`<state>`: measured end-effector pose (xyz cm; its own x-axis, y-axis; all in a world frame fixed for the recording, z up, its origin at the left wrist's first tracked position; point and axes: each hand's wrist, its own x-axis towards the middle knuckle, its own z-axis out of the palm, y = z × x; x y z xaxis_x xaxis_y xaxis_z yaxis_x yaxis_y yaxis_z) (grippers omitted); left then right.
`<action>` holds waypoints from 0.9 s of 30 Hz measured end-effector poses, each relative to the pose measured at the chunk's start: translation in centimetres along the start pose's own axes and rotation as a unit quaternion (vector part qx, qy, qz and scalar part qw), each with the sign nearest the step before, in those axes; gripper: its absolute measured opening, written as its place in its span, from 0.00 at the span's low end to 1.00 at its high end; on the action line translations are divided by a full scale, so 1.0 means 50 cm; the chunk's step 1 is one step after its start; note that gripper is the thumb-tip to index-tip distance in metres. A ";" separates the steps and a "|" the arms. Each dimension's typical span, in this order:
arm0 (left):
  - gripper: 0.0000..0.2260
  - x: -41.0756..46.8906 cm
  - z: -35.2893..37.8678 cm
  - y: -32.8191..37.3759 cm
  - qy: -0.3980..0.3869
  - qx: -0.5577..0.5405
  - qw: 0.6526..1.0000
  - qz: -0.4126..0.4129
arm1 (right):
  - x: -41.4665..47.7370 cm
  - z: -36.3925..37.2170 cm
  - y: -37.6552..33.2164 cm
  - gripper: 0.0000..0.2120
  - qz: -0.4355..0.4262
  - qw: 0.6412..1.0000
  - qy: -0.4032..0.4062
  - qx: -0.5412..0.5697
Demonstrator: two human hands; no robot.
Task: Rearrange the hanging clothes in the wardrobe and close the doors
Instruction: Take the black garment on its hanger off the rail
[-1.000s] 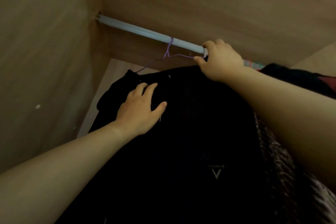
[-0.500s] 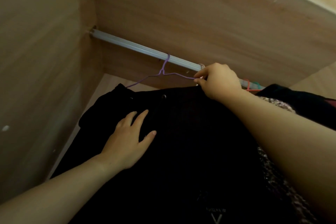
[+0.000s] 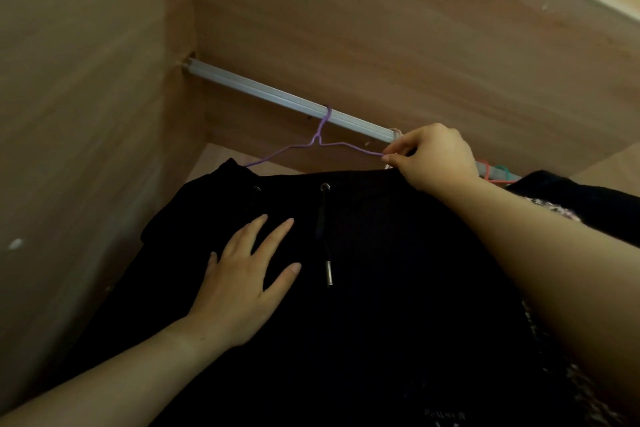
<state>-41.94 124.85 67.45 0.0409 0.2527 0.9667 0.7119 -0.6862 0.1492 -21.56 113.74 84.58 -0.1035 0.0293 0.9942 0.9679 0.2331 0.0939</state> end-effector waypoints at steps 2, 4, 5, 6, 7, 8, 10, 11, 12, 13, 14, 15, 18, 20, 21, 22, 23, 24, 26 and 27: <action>0.34 -0.007 -0.002 0.000 0.005 -0.008 1.000 0.008 | 0.005 0.003 -0.005 0.02 0.012 1.000 0.021 -0.007; 0.33 -0.008 -0.006 -0.002 0.012 -0.011 1.000 0.016 | 0.010 0.004 -0.011 0.03 0.022 0.999 0.042 -0.020; 0.32 -0.007 -0.008 -0.004 0.014 -0.008 1.000 0.018 | 0.015 0.003 -0.012 0.04 0.028 0.998 0.051 -0.027; 0.32 -0.006 -0.012 -0.005 0.015 -0.004 1.000 0.019 | 0.020 0.000 -0.011 0.04 0.035 0.997 0.059 -0.032; 0.32 -0.004 -0.015 -0.007 0.015 -0.001 1.000 0.021 | 0.026 -0.004 -0.011 0.05 0.042 0.996 0.067 -0.033; 0.31 -0.002 -0.019 -0.008 0.014 0.000 1.000 0.024 | 0.032 -0.009 -0.009 0.05 0.047 0.996 0.075 -0.032; 0.30 0.001 -0.024 -0.011 0.028 0.000 0.999 0.036 | 0.040 -0.015 -0.006 0.04 0.050 0.995 0.078 -0.028; 0.30 0.001 -0.027 -0.012 0.041 0.000 0.998 0.040 | 0.037 -0.016 -0.004 0.04 0.051 0.996 0.073 -0.026; 0.30 -0.001 -0.028 -0.012 0.053 -0.005 0.998 0.042 | 0.028 -0.016 -0.001 0.03 0.052 0.996 0.066 -0.026; 0.29 -0.004 -0.029 -0.012 0.064 -0.013 0.997 0.042 | 0.015 -0.014 0.003 0.03 0.051 0.997 0.058 -0.027; 0.29 -0.010 -0.033 -0.013 0.070 -0.020 0.996 0.042 | -0.002 -0.012 0.010 0.03 0.047 0.997 0.052 -0.029; 0.29 -0.019 -0.035 -0.012 0.072 -0.023 0.996 0.042 | -0.021 -0.009 0.018 0.03 0.043 0.997 0.049 -0.031; 0.28 -0.055 -0.045 -0.010 0.071 -0.045 0.995 0.047 | -0.057 -0.009 0.031 0.05 0.045 0.997 0.057 -0.039; 0.27 -0.077 -0.048 -0.009 0.066 -0.061 0.995 0.044 | -0.054 -0.009 0.028 0.06 0.053 0.996 0.063 -0.041; 0.28 -0.084 -0.048 -0.009 0.063 -0.061 0.995 0.043 | -0.047 -0.009 0.025 0.06 0.053 0.995 0.067 -0.045; 0.28 -0.086 -0.049 -0.007 0.060 -0.056 0.996 0.041 | -0.039 -0.010 0.019 0.06 0.052 0.995 0.071 -0.050; 0.28 -0.085 -0.050 -0.005 0.052 -0.048 0.997 0.034 | -0.030 -0.010 0.013 0.07 0.055 0.994 0.072 -0.056; 0.28 -0.078 -0.053 -0.001 0.041 -0.041 0.998 0.027 | -0.019 -0.013 0.009 0.07 0.060 0.994 0.075 -0.059; 0.30 -0.057 -0.064 0.006 0.026 -0.045 0.999 0.014 | -0.003 -0.022 0.005 0.09 0.075 0.991 0.085 -0.065; 0.32 -0.044 -0.070 0.006 0.030 -0.048 0.998 0.011 | 0.000 -0.028 0.005 0.09 0.079 0.991 0.088 -0.068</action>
<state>-44.26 121.68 66.09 0.0121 0.1973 0.9803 0.6405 -0.7543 0.1439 -20.99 112.44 84.66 0.0816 -0.1187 0.9896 0.9920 0.1057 -0.0691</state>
